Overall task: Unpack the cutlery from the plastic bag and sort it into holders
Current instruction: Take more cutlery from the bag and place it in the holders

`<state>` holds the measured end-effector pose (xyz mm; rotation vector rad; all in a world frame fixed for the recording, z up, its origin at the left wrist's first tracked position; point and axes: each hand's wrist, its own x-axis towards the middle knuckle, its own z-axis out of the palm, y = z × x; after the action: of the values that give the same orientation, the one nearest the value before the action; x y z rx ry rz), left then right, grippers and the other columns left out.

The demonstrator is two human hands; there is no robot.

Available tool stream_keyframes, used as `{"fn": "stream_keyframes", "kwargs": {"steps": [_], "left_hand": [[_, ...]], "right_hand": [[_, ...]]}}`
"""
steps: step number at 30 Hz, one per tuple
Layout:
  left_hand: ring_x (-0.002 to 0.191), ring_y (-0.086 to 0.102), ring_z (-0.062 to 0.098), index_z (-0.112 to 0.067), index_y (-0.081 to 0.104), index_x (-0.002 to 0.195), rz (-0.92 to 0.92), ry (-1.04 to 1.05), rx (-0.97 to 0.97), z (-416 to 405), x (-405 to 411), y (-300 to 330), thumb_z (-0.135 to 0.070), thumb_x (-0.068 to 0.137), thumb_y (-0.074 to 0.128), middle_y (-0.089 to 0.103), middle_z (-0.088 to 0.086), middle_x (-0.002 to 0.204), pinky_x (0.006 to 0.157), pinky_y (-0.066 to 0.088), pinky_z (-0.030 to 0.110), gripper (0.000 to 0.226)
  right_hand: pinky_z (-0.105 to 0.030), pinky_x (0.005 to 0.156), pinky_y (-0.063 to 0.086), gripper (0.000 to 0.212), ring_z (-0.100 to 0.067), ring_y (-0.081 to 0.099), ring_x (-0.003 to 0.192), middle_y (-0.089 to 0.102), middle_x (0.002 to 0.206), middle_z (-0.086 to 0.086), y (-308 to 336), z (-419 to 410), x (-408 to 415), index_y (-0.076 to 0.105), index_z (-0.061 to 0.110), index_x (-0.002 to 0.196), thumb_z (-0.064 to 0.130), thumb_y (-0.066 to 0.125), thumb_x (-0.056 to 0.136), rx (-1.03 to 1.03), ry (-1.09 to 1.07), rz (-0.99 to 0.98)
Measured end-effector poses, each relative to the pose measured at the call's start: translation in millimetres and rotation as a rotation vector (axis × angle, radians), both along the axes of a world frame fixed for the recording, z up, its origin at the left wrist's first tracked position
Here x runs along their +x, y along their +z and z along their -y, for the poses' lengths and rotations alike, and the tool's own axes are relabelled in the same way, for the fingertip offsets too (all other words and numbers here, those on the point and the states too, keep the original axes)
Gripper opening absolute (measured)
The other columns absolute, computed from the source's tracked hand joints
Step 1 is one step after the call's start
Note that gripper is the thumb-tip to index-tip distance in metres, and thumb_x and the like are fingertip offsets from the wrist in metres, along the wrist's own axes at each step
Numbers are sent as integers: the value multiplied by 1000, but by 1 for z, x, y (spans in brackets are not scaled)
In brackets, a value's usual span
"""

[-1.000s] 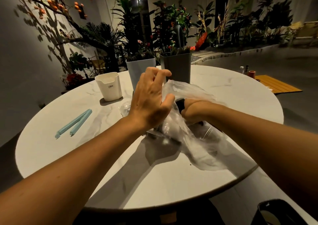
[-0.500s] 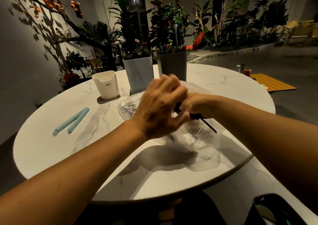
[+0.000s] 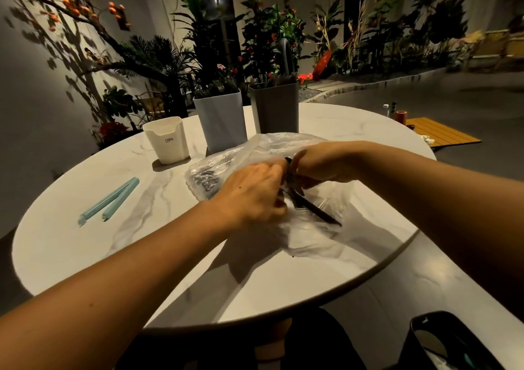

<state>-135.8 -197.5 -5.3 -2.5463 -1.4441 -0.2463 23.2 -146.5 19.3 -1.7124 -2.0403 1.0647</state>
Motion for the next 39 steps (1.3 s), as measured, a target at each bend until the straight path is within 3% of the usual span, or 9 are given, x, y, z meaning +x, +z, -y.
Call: {"fn": "stream_keyframes", "kwargs": {"steps": [4, 8, 11, 17, 21, 26, 29, 33, 39], "left_hand": [[109, 54, 23, -23, 49, 129, -79, 47, -1, -2, 2, 1, -38, 91, 67, 55, -1, 118, 94, 49, 39, 44], [94, 52, 19, -26, 52, 104, -110, 69, -3, -2, 5, 4, -43, 88, 69, 55, -4, 101, 83, 49, 35, 29], [94, 49, 19, -26, 46, 111, -119, 85, -18, -2, 6, 5, -39, 87, 71, 53, -3, 104, 80, 48, 34, 37], [94, 51, 19, -26, 49, 97, -29, 128, -34, -1, 2, 8, -33, 89, 73, 57, -2, 109, 88, 54, 38, 26], [88, 54, 16, -20, 63, 98, -21, 127, -89, 3, 2, 12, -30, 88, 76, 59, -3, 101, 81, 56, 32, 19], [90, 63, 22, -16, 72, 112, -64, 162, -152, 1, 1, 10, -27, 88, 75, 68, 3, 105, 82, 59, 38, 26], [91, 64, 24, -22, 72, 114, -14, 182, -212, -1, 3, 9, -32, 88, 74, 69, 3, 104, 82, 58, 39, 27], [87, 65, 22, -24, 73, 111, 136, 196, -413, -8, 4, 10, -26, 89, 74, 72, 3, 100, 70, 52, 31, 22], [107, 63, 23, -23, 51, 116, 372, 245, -580, -13, 2, 16, -2, 91, 65, 65, 6, 118, 95, 56, 41, 36]], "right_hand": [[-19, 59, 51, 14, -13, 62, 73, 64, 85, -4, 4, 11, 5, 59, 13, 87, 24, 65, 95, 55, 84, 328], [-17, 52, 46, 26, -10, 56, 61, 63, 73, -1, 6, 23, 4, 66, 11, 82, 34, 63, 94, -65, 188, 624], [-18, 51, 45, 23, -14, 55, 66, 64, 81, -4, 8, 25, 1, 70, 8, 98, 30, 64, 94, -55, 244, 717], [-20, 56, 48, 19, -15, 59, 70, 62, 79, -2, 3, 20, 1, 58, 16, 81, 26, 70, 89, 204, 111, 513], [-29, 72, 58, 15, -19, 64, 84, 66, 89, -7, 1, 13, -1, 68, 6, 105, 15, 64, 93, 407, -17, 407], [-21, 52, 48, 20, -14, 59, 64, 56, 76, -1, 1, 20, -7, 56, 14, 95, 34, 57, 98, 296, -3, 482], [-24, 57, 44, 42, -12, 54, 64, 55, 71, 1, -8, 23, -17, 58, 16, 84, 56, 53, 94, 182, 78, 599], [-32, 77, 57, 22, -20, 67, 84, 69, 92, -7, -9, 15, -25, 67, 11, 102, 31, 63, 91, 63, 109, 388], [-39, 93, 53, 34, -24, 57, 108, 60, 113, -7, -4, 11, -26, 58, 14, 125, 28, 62, 94, 3, 77, 239]]}}
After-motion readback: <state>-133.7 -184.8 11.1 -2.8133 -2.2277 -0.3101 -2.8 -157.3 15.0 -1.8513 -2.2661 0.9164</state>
